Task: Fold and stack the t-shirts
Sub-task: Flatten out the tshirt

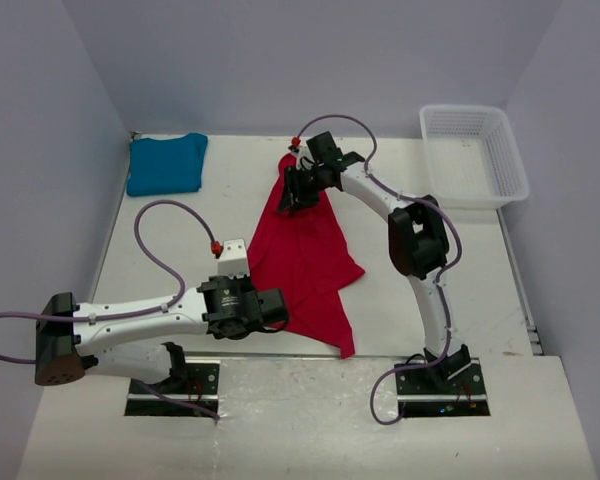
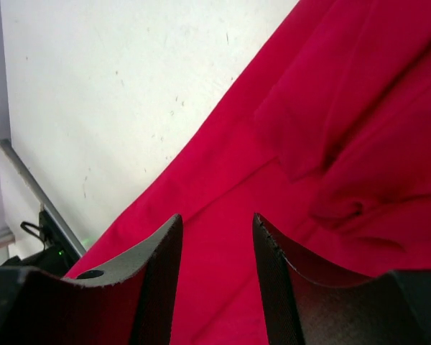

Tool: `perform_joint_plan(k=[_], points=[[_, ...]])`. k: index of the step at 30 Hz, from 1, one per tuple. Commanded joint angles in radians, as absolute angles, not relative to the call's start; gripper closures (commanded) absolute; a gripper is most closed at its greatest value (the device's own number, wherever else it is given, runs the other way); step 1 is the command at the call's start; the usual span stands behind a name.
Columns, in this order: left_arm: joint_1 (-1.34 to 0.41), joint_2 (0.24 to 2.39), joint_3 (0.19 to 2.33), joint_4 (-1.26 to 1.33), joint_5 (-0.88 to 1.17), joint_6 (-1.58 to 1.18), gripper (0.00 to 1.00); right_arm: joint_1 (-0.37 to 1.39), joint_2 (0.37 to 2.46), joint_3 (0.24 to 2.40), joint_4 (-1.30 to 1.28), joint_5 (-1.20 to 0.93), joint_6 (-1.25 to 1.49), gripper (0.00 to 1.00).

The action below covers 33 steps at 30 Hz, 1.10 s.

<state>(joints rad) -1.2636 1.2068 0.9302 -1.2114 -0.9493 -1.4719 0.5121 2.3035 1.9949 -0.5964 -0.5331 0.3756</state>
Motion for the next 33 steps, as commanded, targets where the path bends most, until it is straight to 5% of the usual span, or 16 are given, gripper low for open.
perform_joint_plan(k=[1,33], points=[[-1.266,1.183,0.933,-1.184,-0.976,-1.468,1.0,0.528,2.329,2.039,-0.6,-0.635,0.397,0.55],[-1.266,1.146,0.893,-1.127,-0.948,-1.411,1.0,0.485,2.436,2.097,-0.607,-0.509,0.443,0.51]])
